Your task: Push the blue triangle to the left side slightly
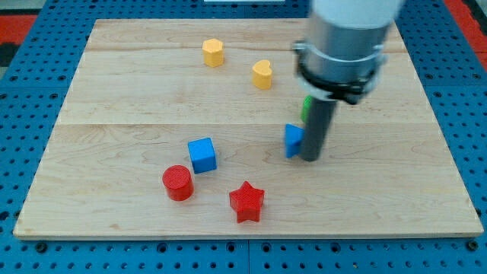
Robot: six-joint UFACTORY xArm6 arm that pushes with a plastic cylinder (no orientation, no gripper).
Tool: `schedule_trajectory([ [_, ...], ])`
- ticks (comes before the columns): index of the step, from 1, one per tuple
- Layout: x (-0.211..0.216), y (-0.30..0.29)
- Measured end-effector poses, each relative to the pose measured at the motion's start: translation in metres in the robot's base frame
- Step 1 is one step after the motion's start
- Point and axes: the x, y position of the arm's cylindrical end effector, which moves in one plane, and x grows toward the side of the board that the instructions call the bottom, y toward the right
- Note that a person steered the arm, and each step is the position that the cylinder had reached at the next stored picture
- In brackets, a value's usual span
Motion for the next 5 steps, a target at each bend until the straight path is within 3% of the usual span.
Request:
schedule_trajectory([
  [1, -0.002, 0.004],
  [2, -0.005, 0.052],
  [4, -0.02, 0.013],
  [5, -0.039, 0.024],
])
